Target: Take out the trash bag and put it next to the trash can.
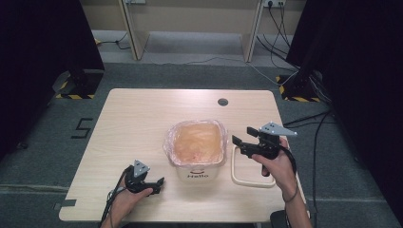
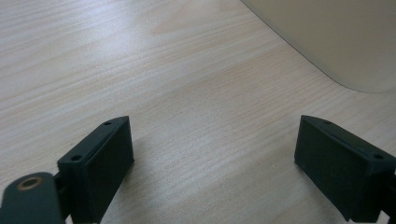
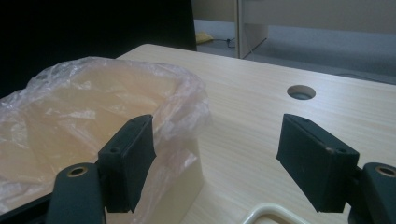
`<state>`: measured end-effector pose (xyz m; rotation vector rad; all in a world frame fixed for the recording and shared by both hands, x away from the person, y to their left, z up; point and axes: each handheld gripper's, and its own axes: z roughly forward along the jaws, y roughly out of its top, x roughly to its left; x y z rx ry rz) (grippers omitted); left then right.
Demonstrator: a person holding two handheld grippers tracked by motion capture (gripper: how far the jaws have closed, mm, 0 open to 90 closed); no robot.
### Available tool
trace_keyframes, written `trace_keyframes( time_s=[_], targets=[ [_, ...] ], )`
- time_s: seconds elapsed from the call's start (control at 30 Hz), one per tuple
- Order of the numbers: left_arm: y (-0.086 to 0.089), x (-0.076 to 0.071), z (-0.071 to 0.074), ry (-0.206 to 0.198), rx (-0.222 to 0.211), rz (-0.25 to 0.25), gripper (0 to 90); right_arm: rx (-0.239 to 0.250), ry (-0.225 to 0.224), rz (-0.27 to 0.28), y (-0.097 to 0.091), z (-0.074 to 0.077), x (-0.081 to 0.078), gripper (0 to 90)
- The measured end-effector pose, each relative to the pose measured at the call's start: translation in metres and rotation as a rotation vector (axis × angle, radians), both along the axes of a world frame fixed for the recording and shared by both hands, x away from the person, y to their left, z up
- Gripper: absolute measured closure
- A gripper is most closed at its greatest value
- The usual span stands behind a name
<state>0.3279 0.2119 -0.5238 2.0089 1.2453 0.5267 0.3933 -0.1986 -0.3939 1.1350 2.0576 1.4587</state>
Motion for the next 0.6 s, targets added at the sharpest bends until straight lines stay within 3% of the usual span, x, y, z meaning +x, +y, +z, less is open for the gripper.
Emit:
trace_keyframes(
  time_s=[0.6],
  targets=[
    [0.000,0.000,0.000,0.001,0.001,-0.001,10.8,0.009,-0.014,0.044,0.029,0.009,0.011,27.4]
  ],
)
